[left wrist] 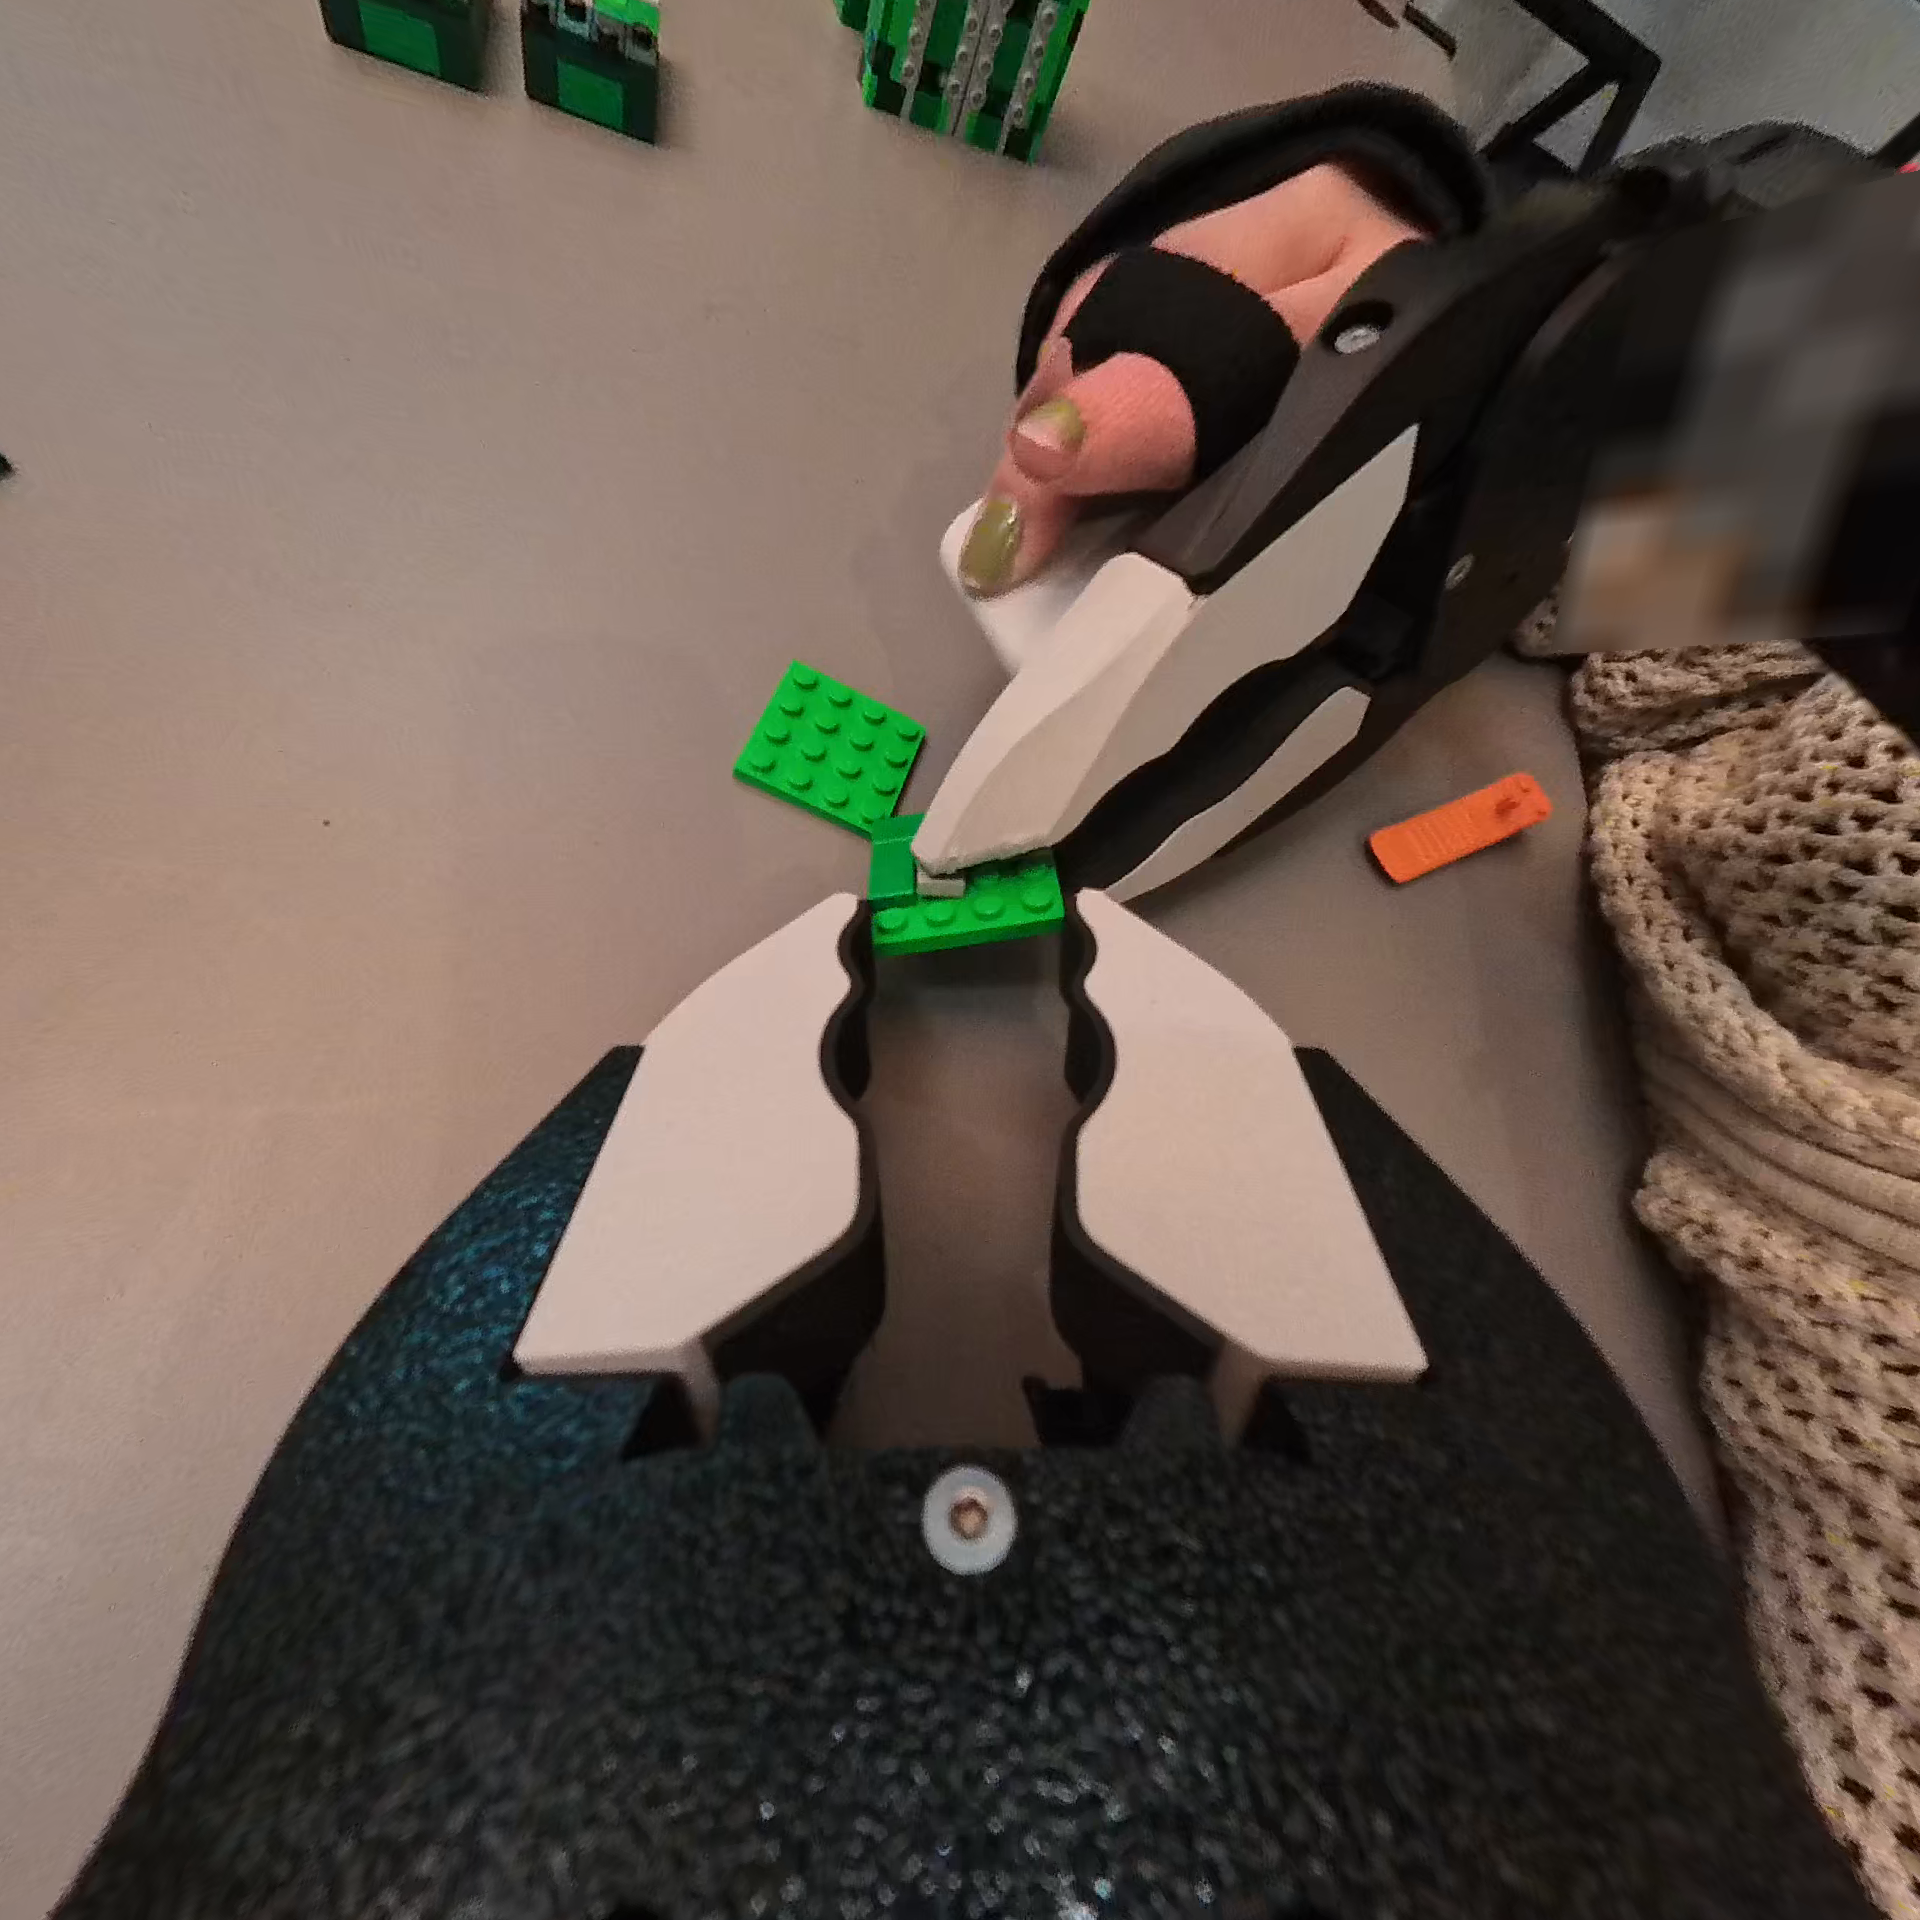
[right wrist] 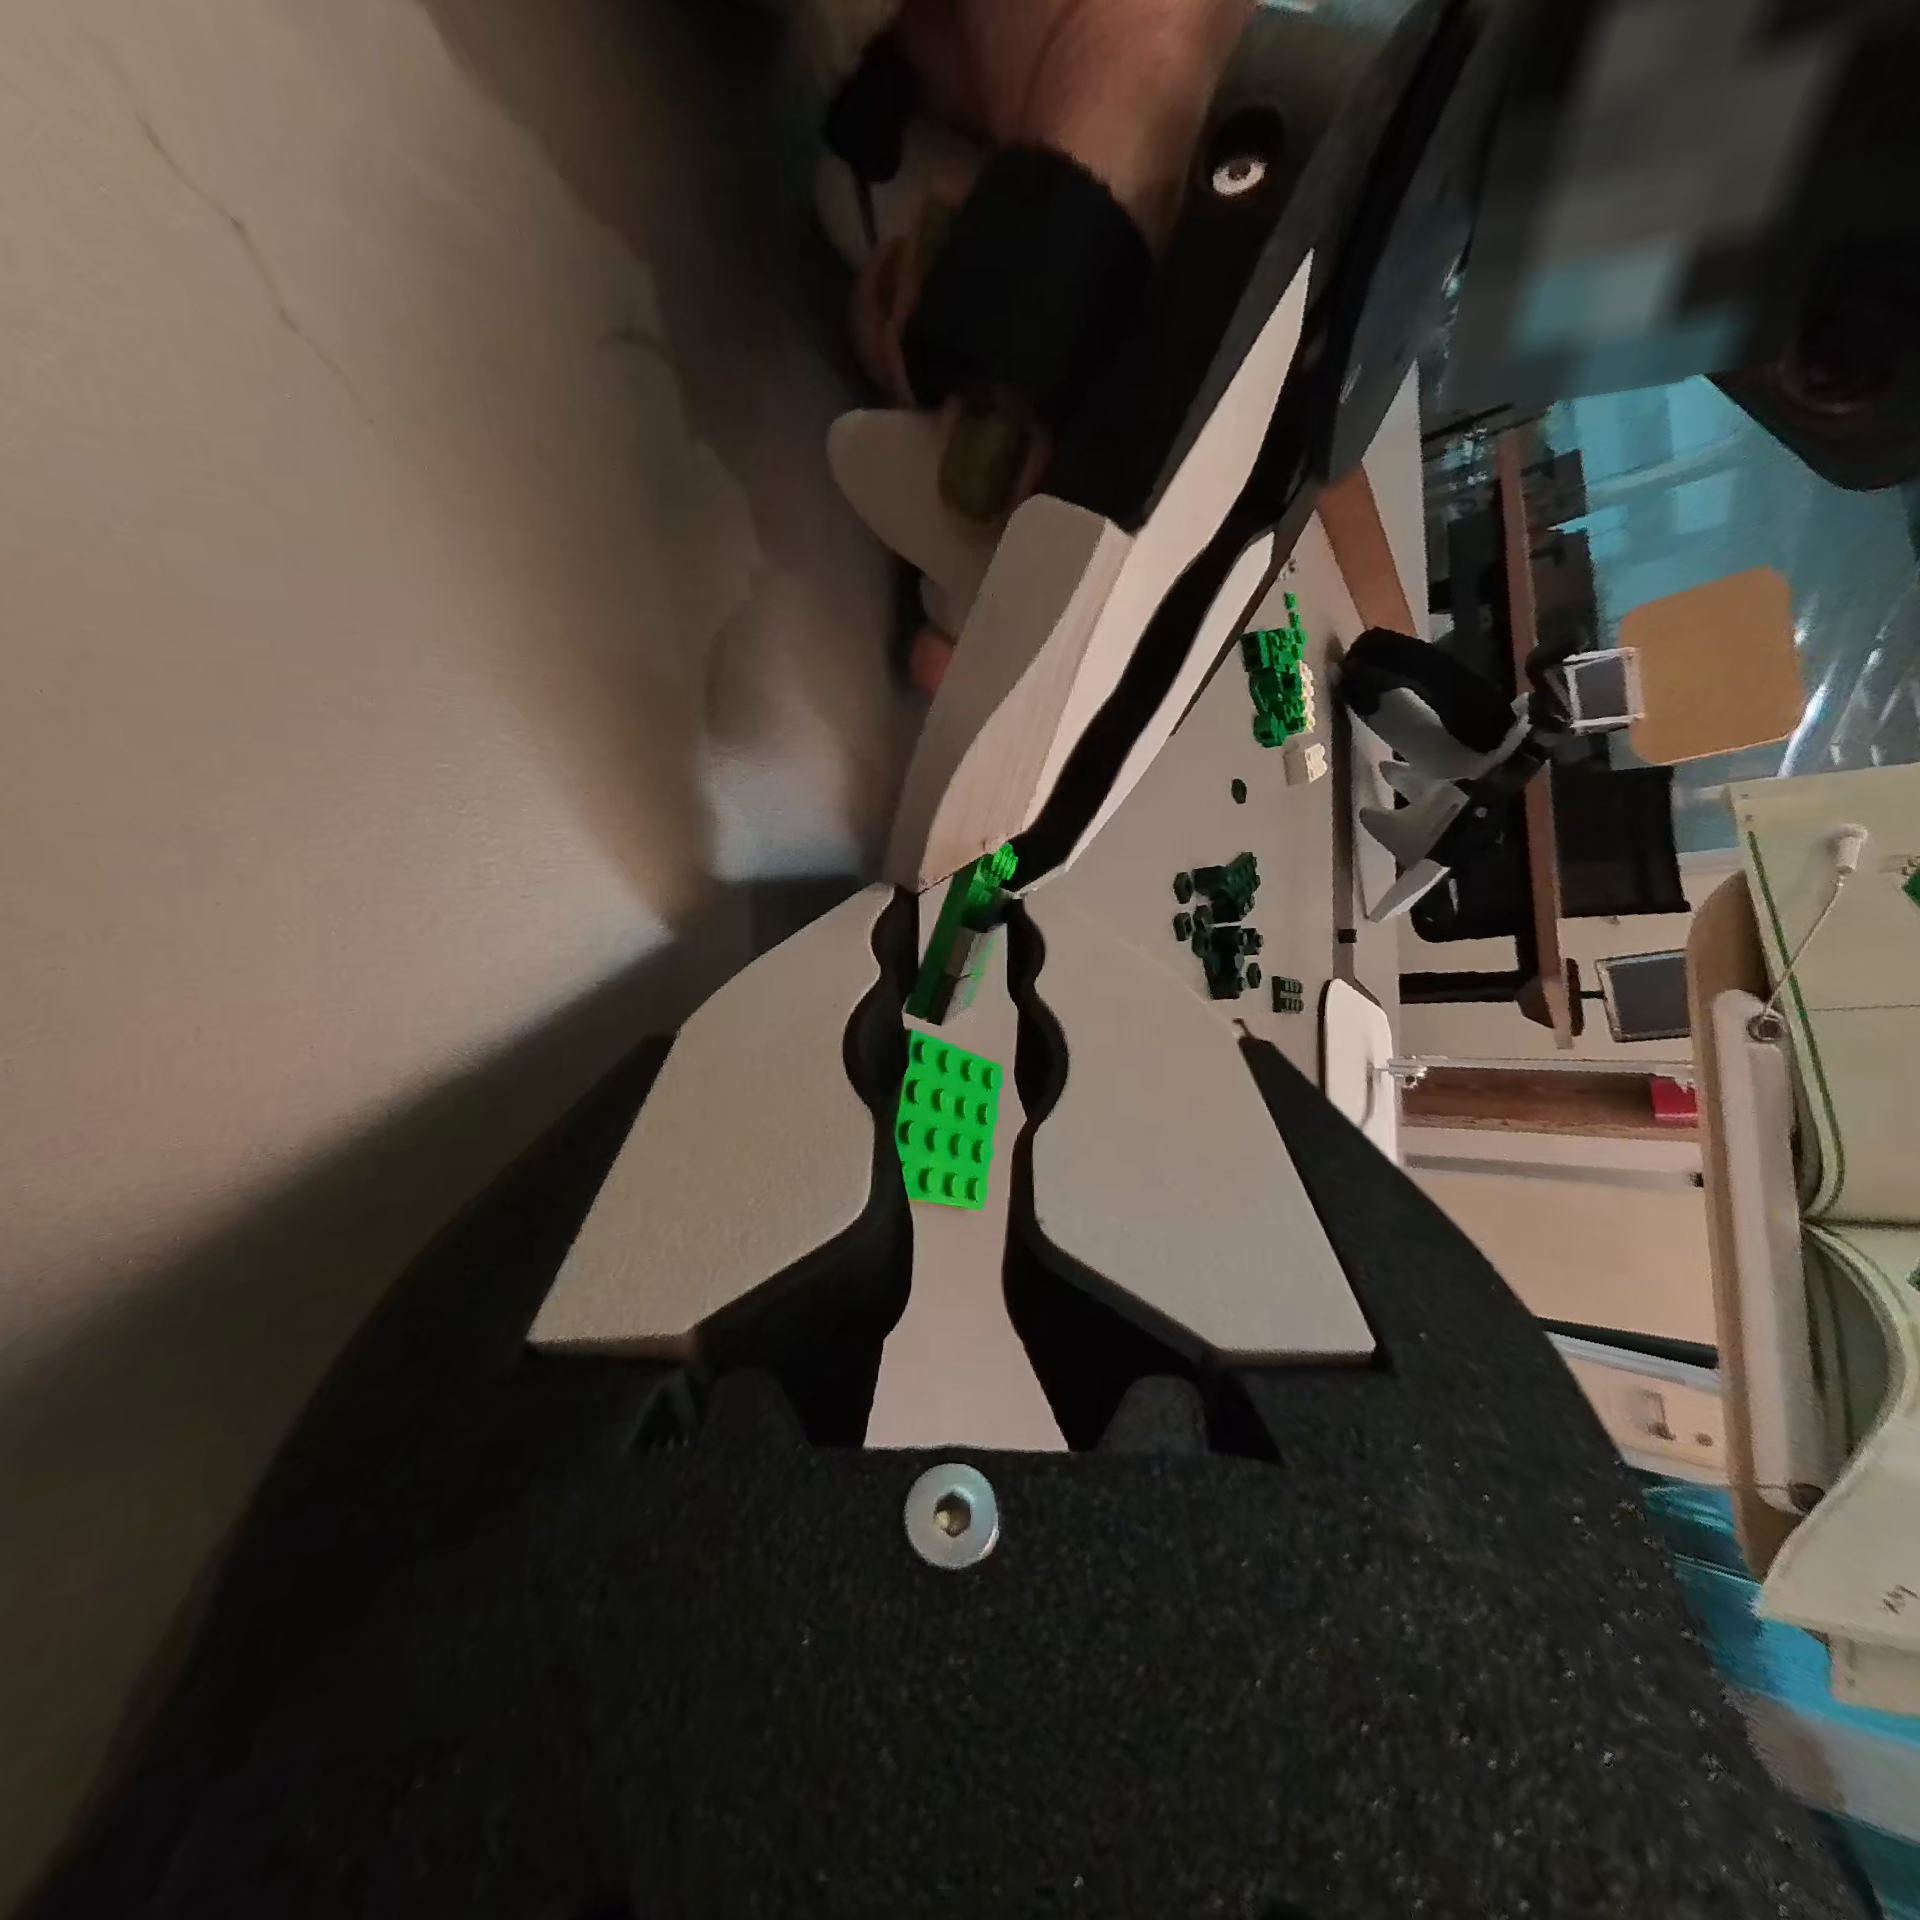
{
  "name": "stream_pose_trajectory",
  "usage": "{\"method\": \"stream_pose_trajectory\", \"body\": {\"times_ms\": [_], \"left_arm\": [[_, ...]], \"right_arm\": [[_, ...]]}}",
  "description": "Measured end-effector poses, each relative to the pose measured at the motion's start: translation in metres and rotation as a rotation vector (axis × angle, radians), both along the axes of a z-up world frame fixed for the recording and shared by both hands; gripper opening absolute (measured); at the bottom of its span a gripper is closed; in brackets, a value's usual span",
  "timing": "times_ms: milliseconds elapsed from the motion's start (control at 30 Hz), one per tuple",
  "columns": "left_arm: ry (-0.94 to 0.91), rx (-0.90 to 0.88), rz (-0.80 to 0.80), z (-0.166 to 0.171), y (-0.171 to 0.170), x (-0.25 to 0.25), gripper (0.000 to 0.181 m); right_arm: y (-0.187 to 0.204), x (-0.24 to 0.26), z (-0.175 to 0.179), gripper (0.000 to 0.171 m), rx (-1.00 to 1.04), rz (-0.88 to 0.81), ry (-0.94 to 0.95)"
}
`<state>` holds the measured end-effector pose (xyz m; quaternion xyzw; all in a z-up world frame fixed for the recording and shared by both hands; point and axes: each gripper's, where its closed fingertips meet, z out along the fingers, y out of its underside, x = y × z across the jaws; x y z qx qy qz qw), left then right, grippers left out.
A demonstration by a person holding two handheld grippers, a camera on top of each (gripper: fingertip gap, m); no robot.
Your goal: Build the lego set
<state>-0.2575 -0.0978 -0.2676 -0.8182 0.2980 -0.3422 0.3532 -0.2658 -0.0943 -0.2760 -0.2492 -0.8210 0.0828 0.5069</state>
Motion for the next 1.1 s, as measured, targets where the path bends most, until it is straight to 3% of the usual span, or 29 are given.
{"method": "stream_pose_trajectory", "body": {"times_ms": [567, 733, 867, 967, 1100], "left_arm": [[0.087, 0.052, -0.004, -0.005, 0.001, 0.002, 0.034], [0.069, 0.297, -0.001, 0.019, 0.009, -0.001, 0.037], [0.120, 0.569, -0.031, 0.036, 0.009, 0.003, 0.038], [0.180, 0.719, -0.025, 0.043, 0.009, 0.006, 0.026], [0.139, 0.827, -0.010, 0.060, 0.005, 0.008, 0.019]], "right_arm": [[0.001, 0.001, 0.003, 0.007, -0.041, -0.006, -0.009], [0.008, 0.002, 0.020, 0.007, -0.210, -0.024, 0.073], [0.005, 0.006, 0.044, 0.007, -0.512, 0.038, 0.177], [0.000, 0.011, 0.059, 0.007, -0.697, 0.111, 0.219], [-0.007, 0.015, 0.066, 0.007, -0.751, 0.178, 0.226]]}}
